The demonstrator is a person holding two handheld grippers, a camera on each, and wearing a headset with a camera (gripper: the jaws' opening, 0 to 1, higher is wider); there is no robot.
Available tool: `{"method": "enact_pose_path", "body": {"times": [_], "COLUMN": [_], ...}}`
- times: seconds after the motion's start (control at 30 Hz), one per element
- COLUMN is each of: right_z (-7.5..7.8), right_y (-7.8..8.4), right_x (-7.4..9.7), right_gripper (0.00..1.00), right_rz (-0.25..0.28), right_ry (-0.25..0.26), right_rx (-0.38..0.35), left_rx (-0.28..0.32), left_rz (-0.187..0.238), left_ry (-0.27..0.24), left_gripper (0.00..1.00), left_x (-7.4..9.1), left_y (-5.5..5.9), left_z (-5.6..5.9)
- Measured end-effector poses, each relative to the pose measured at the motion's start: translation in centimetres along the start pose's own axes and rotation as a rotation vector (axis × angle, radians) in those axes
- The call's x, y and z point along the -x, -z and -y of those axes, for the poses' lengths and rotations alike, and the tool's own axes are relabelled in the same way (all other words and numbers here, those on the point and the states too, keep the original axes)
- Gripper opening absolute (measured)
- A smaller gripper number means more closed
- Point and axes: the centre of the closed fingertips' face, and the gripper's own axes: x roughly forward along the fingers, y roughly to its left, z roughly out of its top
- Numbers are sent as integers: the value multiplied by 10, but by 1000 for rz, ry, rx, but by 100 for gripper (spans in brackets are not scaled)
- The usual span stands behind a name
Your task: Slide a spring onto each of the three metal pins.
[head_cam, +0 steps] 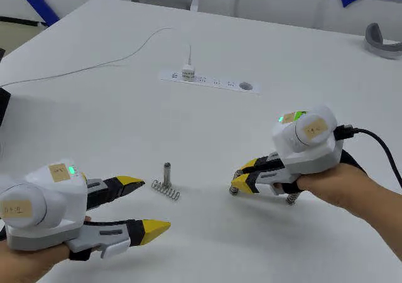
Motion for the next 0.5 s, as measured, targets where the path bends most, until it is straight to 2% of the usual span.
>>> {"method": "enact_pose_path", "body": {"times": [0.27,0.5], "right_z": [-1,-1], "right_y": [2,-1], "right_x": [5,11], "right_gripper": [17,18], "right_rz": [7,22], "right_ry": [7,39], "right_rx": [1,-1], "left_rx": [5,11], "left_rz": [-5,1], "left_ry": [-14,-29], "left_gripper": [53,53], "left_x": [2,5], "left_y": [0,-3], "left_z": [-2,-1]}}
